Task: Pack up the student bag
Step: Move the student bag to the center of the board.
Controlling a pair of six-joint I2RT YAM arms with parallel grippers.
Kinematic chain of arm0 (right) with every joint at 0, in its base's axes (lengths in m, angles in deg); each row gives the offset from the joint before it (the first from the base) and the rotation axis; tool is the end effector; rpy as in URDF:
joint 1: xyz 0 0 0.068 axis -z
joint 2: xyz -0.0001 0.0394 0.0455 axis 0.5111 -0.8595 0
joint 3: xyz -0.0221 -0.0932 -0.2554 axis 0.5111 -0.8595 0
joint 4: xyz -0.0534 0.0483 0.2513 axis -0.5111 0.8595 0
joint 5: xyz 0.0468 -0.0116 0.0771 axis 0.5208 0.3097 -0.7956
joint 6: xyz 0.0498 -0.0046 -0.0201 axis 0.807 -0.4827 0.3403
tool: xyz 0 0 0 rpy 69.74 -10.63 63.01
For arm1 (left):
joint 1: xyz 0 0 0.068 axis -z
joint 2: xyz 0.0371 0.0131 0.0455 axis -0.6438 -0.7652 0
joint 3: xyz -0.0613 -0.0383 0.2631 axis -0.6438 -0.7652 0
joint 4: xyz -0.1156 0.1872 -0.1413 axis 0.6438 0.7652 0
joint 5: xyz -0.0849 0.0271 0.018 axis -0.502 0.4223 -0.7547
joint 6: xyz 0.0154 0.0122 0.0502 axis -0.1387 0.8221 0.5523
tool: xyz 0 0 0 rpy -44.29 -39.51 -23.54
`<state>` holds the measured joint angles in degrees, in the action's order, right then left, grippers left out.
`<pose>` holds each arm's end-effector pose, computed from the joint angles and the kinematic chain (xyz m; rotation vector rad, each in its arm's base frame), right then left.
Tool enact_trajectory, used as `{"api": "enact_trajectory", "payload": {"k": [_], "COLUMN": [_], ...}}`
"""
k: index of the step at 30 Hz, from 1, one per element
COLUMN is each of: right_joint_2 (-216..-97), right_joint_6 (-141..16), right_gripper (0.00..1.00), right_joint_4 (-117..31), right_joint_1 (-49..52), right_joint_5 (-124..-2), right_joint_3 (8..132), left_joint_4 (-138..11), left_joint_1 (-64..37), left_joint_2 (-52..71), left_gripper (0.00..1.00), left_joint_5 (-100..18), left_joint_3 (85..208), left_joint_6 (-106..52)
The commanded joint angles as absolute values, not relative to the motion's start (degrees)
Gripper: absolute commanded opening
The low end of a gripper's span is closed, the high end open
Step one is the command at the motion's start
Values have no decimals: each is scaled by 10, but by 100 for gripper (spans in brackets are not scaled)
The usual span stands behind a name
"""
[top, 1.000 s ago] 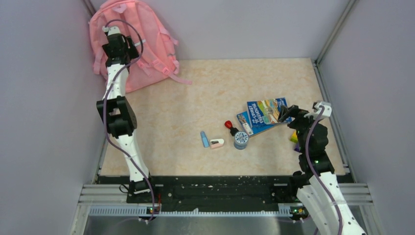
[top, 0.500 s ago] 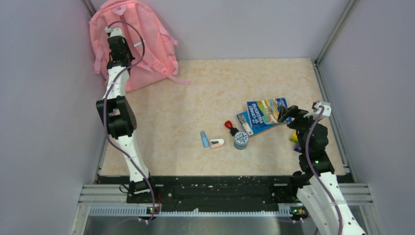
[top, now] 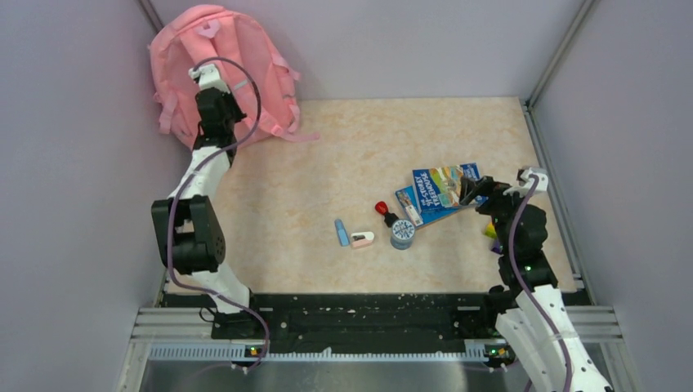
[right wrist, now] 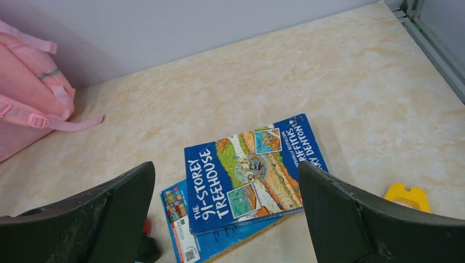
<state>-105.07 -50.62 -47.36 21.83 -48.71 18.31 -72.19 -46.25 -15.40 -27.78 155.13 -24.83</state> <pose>0.1485 0.0189 0.2757 0.2306 1.5974 0.2703 0.4245 0.0490 0.3285 -0.3010 1.7024 0.0283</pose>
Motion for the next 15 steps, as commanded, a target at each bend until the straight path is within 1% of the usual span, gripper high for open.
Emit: {"api": "enact_trajectory", "payload": {"k": [1,7,15], "right_joint_2": [-1050,-1047,-1052], "right_joint_6": [-493,-480,-456], "right_gripper": [99,99,99], "right_joint_4": [-491,-486,-501], "right_joint_1": [210,211,210], "right_joint_5": [-517,-548,-613], "right_joint_3": [194,198,200], "left_joint_4": [-823,-829,-772], "left_joint_1": [-431,-381,-297], "left_joint_2": [-45,69,186], "left_gripper": [0,0,0], "left_joint_5": [-288,-297,-324], "left_joint_3": [1456,1333,1229], "left_joint_6": [-278,-293,-297]}}
